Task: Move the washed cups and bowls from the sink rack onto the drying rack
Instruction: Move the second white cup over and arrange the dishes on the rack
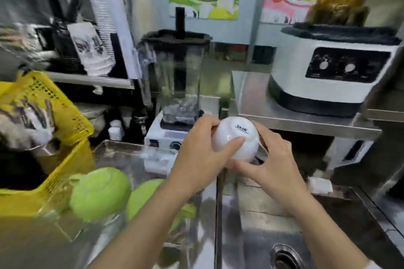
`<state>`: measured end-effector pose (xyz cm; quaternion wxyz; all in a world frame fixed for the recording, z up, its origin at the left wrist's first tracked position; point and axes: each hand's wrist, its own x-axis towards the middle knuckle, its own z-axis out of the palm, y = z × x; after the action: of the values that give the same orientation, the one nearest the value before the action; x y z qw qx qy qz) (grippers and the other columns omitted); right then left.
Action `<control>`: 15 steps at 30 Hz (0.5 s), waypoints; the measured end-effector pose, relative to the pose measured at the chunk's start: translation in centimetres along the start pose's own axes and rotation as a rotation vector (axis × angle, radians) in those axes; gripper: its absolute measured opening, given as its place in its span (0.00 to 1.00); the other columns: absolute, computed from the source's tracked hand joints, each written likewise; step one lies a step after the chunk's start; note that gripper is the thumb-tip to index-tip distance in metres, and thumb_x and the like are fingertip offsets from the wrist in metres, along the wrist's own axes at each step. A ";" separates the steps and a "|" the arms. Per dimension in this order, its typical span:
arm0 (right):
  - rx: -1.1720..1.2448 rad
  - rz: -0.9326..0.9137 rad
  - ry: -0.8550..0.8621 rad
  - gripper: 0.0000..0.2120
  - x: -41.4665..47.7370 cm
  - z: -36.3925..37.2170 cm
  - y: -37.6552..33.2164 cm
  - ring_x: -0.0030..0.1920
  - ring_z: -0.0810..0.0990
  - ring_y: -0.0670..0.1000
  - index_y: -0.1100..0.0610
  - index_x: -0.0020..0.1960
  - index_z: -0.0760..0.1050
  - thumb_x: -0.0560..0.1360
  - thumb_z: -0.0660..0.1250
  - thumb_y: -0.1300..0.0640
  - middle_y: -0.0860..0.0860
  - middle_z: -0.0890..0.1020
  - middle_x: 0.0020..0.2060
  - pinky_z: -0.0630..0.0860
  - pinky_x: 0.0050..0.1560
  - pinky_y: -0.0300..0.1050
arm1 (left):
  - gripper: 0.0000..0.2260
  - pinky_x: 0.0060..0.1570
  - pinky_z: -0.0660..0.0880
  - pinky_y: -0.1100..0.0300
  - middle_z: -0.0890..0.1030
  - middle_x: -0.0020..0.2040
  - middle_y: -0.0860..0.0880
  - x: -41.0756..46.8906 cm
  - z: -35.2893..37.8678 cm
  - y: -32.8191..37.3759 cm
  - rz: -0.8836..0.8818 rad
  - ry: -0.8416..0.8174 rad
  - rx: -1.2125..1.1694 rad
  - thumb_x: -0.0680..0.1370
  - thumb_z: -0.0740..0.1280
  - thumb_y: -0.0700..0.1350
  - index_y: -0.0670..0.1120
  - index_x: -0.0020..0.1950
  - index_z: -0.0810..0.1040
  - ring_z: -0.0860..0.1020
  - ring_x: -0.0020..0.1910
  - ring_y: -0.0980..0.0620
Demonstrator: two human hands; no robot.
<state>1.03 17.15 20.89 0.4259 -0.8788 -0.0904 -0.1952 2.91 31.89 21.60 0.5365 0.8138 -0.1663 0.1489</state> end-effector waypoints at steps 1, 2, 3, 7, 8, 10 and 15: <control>0.004 -0.019 -0.031 0.39 0.5 1.5 -1.2 0.52 0.65 0.36 0.43 0.62 0.68 0.54 0.76 0.40 0.29 0.69 0.50 0.68 0.64 0.56 | 0.19 0.50 0.74 0.57 0.78 0.50 0.52 0.0 -2.0 -0.7 0.004 0.026 0.005 0.67 0.67 0.58 0.48 0.51 0.73 0.76 0.51 0.55; 0.013 -0.040 -0.060 0.37 0.9 3.0 -2.4 0.53 0.66 0.38 0.41 0.61 0.69 0.55 0.77 0.41 0.30 0.70 0.50 0.68 0.64 0.56 | 0.18 0.50 0.73 0.60 0.78 0.48 0.51 0.0 -4.0 -1.5 0.000 0.054 0.006 0.68 0.66 0.58 0.47 0.49 0.74 0.75 0.50 0.55; 0.030 -0.062 -0.089 0.33 1.4 4.6 -3.4 0.56 0.68 0.39 0.38 0.58 0.68 0.56 0.77 0.41 0.32 0.73 0.51 0.69 0.64 0.54 | 0.18 0.49 0.72 0.63 0.78 0.47 0.51 -0.1 -5.9 -2.4 -0.008 0.085 0.014 0.68 0.66 0.58 0.46 0.47 0.75 0.75 0.49 0.56; 0.066 -0.115 -0.208 0.28 3.3 11.2 -6.3 0.56 0.74 0.41 0.38 0.56 0.69 0.59 0.76 0.42 0.39 0.78 0.51 0.72 0.57 0.39 | 0.23 0.55 0.73 0.53 0.78 0.47 0.45 0.1 -12.3 -6.5 -0.078 0.171 0.058 0.65 0.62 0.65 0.47 0.46 0.78 0.76 0.50 0.50; 0.040 -0.113 -0.239 0.30 3.7 12.9 -6.8 0.57 0.75 0.46 0.41 0.58 0.69 0.60 0.75 0.40 0.42 0.78 0.52 0.72 0.57 0.44 | 0.24 0.55 0.74 0.49 0.79 0.48 0.44 0.0 -13.5 -7.4 -0.128 0.168 0.051 0.64 0.62 0.65 0.48 0.47 0.78 0.77 0.50 0.48; -0.048 -0.100 -0.290 0.31 4.5 15.9 -7.7 0.55 0.72 0.49 0.47 0.61 0.69 0.61 0.74 0.40 0.44 0.76 0.52 0.68 0.56 0.48 | 0.25 0.54 0.75 0.46 0.80 0.48 0.43 0.1 -15.5 -9.2 -0.224 0.155 0.074 0.64 0.64 0.65 0.45 0.48 0.78 0.78 0.49 0.46; -0.120 -0.026 -0.395 0.28 6.7 20.8 -8.1 0.51 0.75 0.55 0.52 0.54 0.70 0.59 0.75 0.42 0.51 0.79 0.48 0.73 0.53 0.57 | 0.21 0.51 0.74 0.46 0.83 0.47 0.42 0.2 -17.9 -13.2 -0.383 0.156 0.084 0.67 0.65 0.60 0.43 0.48 0.78 0.79 0.46 0.45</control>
<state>10.03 38.47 17.86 0.3444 -0.9225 -0.1716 -0.0296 7.61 53.22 17.59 0.5320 0.8382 0.0400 0.1136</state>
